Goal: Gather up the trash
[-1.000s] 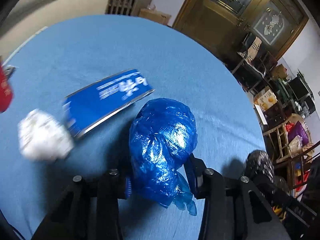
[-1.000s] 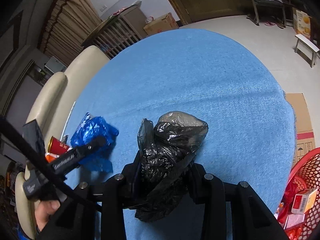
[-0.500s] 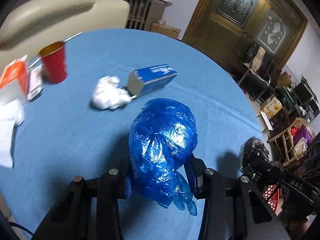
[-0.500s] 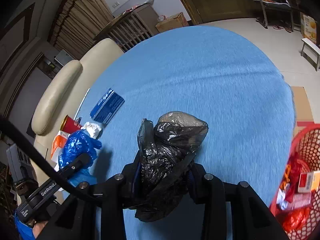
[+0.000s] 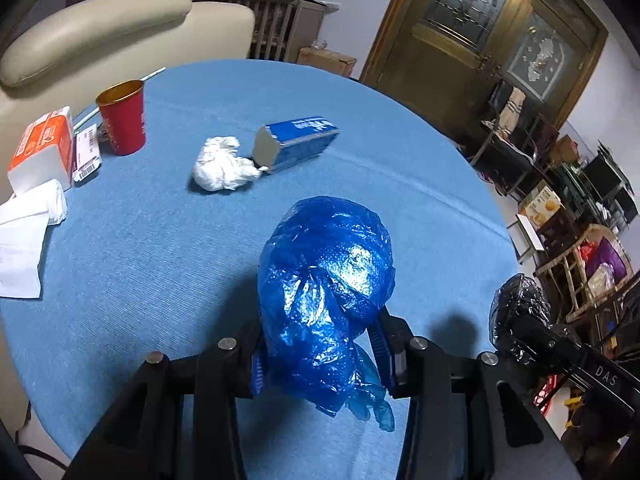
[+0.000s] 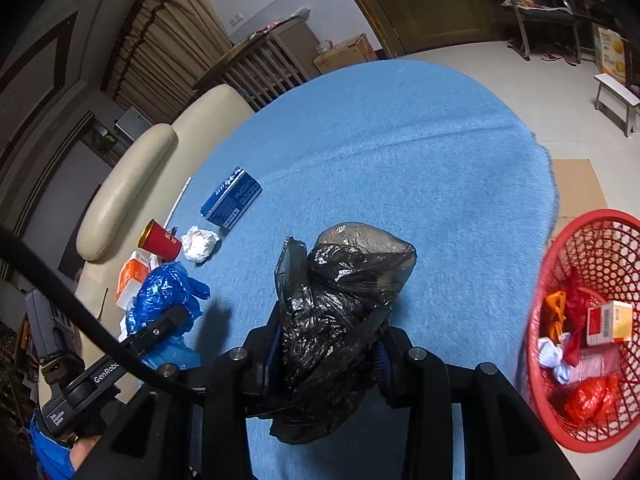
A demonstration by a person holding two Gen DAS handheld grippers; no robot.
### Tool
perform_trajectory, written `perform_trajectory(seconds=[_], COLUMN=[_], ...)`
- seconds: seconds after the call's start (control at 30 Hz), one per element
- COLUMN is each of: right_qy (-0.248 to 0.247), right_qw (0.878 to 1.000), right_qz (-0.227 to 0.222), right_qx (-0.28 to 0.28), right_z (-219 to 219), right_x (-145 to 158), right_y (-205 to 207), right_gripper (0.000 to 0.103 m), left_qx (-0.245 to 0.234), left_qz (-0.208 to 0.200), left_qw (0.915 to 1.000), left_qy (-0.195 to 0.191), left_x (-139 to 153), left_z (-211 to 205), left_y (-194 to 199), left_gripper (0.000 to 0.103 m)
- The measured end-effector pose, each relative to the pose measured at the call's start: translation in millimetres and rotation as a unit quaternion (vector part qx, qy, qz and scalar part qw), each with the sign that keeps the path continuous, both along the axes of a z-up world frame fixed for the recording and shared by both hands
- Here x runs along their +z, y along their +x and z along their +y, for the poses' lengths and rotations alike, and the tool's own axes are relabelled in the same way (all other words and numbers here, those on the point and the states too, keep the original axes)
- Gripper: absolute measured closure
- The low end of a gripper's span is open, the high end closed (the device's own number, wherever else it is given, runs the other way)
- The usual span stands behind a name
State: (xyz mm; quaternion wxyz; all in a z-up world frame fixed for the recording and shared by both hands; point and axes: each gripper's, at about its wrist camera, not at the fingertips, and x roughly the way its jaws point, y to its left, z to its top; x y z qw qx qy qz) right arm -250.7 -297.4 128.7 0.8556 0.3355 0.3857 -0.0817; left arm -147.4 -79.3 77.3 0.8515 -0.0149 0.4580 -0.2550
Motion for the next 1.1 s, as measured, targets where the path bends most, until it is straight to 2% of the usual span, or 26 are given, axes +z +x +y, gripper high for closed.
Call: perform_trajectory(seconds=[0.27,0.57,0.93,1.1], right_qy=[0.010,0.021,0.022,0.036], right_qw=[1.000,1.000,0.998,0.997], right_qz=[-0.005,-0.012,-0.052,-0.060], right_qx=[-0.016,-0.007,-0.010,-0.023], right_z=[-5,2,12,8], right_x=[-1,-5,6,4], right_y=[-25,-34,-70,-79], right_gripper=[0.062,0.062,0.062,0.062], left_qx=[-0.019,-0.030,-0.037,-0.042], left_qz=[-0.007,-0.012,-0.027,-0.050], left_qw=[0.9998,0.9992,0.9985,0.9971], left_qy=[0.009,0.024,0.028,0.040], left_x=[3,3,14,20], left_z=[-10,-13,-6,3], left_y=[-20,-42,-90,-107], left_gripper=[0.058,0.058,0.058,0.058])
